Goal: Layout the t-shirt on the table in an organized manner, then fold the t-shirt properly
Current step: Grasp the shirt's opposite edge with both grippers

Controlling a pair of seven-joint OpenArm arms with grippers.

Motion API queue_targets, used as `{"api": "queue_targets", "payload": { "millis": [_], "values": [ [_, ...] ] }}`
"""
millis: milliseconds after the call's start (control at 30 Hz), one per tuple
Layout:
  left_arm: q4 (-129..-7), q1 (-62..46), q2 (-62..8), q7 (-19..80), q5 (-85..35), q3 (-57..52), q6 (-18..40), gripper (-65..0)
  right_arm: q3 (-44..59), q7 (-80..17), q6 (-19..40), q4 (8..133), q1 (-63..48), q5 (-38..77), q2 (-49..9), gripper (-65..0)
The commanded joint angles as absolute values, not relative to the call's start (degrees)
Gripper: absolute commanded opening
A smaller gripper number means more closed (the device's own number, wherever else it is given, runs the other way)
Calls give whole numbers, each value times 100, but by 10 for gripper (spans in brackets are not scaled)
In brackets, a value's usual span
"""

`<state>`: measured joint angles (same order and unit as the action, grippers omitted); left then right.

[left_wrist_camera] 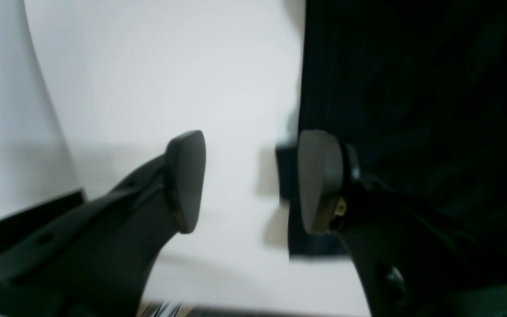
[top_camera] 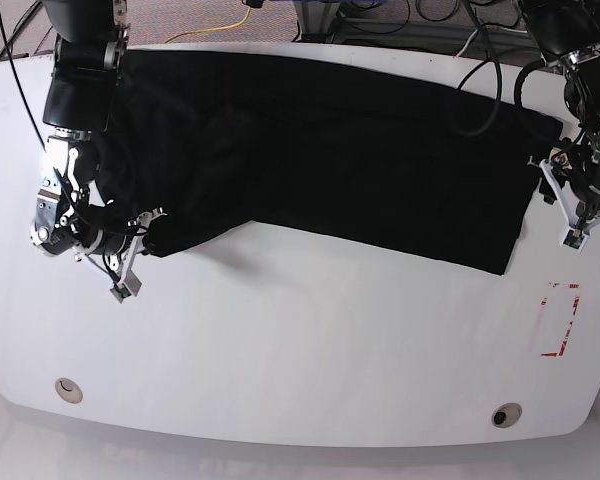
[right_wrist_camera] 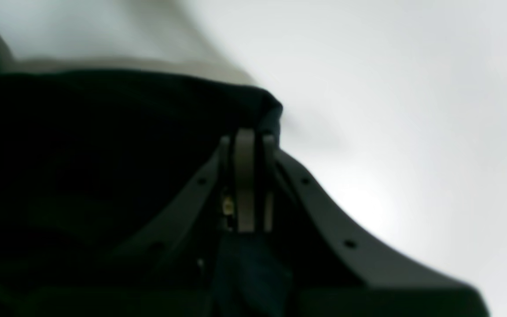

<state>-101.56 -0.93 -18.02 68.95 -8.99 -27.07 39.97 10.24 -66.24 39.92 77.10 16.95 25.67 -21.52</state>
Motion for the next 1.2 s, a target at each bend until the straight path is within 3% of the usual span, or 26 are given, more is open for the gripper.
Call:
{"api": "queue_targets", "payload": {
  "millis": [0,300,600,1167],
  "values": [
    [-10044,154,-1851,6826,-901,-2730,4000,-332,1051,-6668,4000,8119,1842,2598,-2237,-650],
    [-9376,866,-1613,6774,-892,-2738,4000,-332,1051,-7134,4000,9112,1815,2589,-2246,-650],
    [-9332,901,-1481,6273,-382,-2352,4000,-332,1288,-7714,4000,10492,1833,2615,-2387,-650],
    [-9314,822,-1464,6255,-312,-2202,4000,-332,1305,-7714,4000,10668,1200,2598,-2668,-650]
  ]
}}
